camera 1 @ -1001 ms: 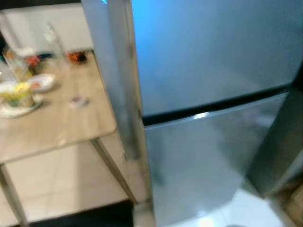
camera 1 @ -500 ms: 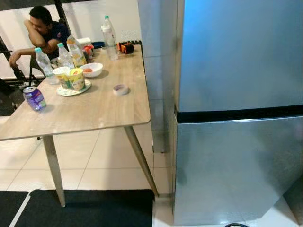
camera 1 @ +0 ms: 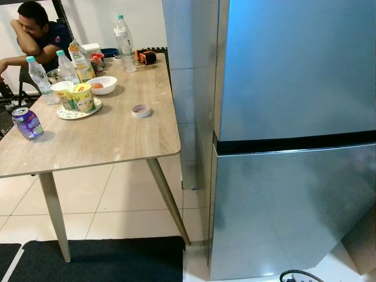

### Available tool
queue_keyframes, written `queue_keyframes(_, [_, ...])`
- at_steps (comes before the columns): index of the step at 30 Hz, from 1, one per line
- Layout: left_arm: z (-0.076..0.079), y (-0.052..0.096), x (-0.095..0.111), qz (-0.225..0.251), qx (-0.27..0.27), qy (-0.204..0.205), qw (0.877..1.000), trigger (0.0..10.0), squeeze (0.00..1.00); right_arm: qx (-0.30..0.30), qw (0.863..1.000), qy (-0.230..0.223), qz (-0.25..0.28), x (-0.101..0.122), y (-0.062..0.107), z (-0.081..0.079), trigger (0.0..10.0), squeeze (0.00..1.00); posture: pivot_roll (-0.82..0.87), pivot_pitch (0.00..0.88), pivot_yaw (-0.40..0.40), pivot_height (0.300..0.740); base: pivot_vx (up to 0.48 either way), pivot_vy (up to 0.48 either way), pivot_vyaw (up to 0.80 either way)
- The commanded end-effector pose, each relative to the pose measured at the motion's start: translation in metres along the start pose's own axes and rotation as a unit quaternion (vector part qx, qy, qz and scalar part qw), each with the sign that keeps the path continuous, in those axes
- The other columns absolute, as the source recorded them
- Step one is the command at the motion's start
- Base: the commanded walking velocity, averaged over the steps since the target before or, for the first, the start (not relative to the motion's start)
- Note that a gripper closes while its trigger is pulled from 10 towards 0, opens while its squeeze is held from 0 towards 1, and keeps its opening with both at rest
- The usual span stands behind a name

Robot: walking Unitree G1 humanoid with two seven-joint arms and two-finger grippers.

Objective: Restocking fridge

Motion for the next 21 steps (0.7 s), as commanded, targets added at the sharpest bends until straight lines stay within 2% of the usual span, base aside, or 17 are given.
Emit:
queue_keyframes(1, [0.003, 0.0, -0.011, -0.016, -0.004, 0.009, 1.0, 10.0, 0.0, -0.006, 1.0, 0.0, 0.004, 0.0, 0.002, 0.006, 10.0, 0.0, -0.09, 0.0, 0.006, 0.74, 0.0, 0.0, 0.0])
queue_keyframes(5, [0.005, 0.0, -0.012, -0.021, -0.009, -0.002, 1.0, 10.0, 0.0, 0.017, 0.999, 0.033, 0.009, 0.006, 0.001, 0.001, 10.0, 0.0, -0.09, 0.0, 0.006, 0.74, 0.0, 0.0, 0.0])
queue_keyframes(8, [0.005, 0.0, -0.014, -0.022, -0.01, 0.002, 1.0, 10.0, 0.0, 0.048, 0.997, 0.048, 0.033, 0.022, -0.001, -0.006, 10.0, 0.0, -0.09, 0.0, 0.003, 0.74, 0.0, 0.0, 0.0])
queue_keyframes(13, [0.004, 0.0, -0.014, -0.023, -0.01, 0.004, 1.0, 10.0, 0.0, 0.134, 0.98, 0.124, 0.076, 0.05, 0.001, -0.023, 10.0, 0.0, -0.09, 0.0, 0.003, 0.74, 0.0, 0.0, 0.0])
queue_keyframes(14, [0.004, 0.0, -0.014, -0.023, -0.01, 0.004, 1.0, 10.0, 0.0, 0.134, 0.98, 0.124, 0.076, 0.05, 0.001, -0.023, 10.0, 0.0, -0.09, 0.0, 0.003, 0.74, 0.0, 0.0, 0.0])
queue_keyframes(15, [0.004, 0.0, -0.015, -0.023, -0.01, 0.005, 1.0, 10.0, 0.0, 0.152, 0.975, 0.134, 0.087, 0.056, 0.003, -0.026, 10.0, 0.0, -0.09, 0.0, 0.003, 0.74, 0.0, 0.0, 0.0])
queue_keyframes(16, [0.003, 0.0, -0.015, -0.023, -0.009, 0.006, 1.0, 10.0, 0.0, 0.188, 0.964, 0.152, 0.11, 0.073, 0.007, -0.029, 10.0, 0.0, -0.08, 0.0, 0.005, 0.74, 0.0, 0.0, 0.0])
queue_keyframes(17, [0.003, 0.0, -0.015, -0.023, -0.009, 0.006, 1.0, 10.0, 0.0, 0.188, 0.964, 0.152, 0.11, 0.073, 0.007, -0.029, 10.0, 0.0, -0.08, 0.0, 0.005, 0.74, 0.0, 0.0, 0.0])
queue_keyframes(21, [0.003, 0.001, -0.016, -0.026, -0.009, 0.004, 1.0, 10.0, 0.0, 0.263, 0.935, 0.188, 0.143, 0.101, 0.019, -0.036, 10.0, 0.0, -0.08, 0.0, 0.005, 0.74, 0.0, 0.0, 0.0])
Point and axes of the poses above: a point about 5 cm out from each wrist's last joint towards the gripper, its own y axis pointing back from the gripper into the wrist, its own x axis along the axis of the wrist's last joint, z = x × y, the point moved 5 cm from there along -y, pointing out of the wrist towards the gripper, and after that the axes turned 10 degrees about y, right-handed, at the moved point
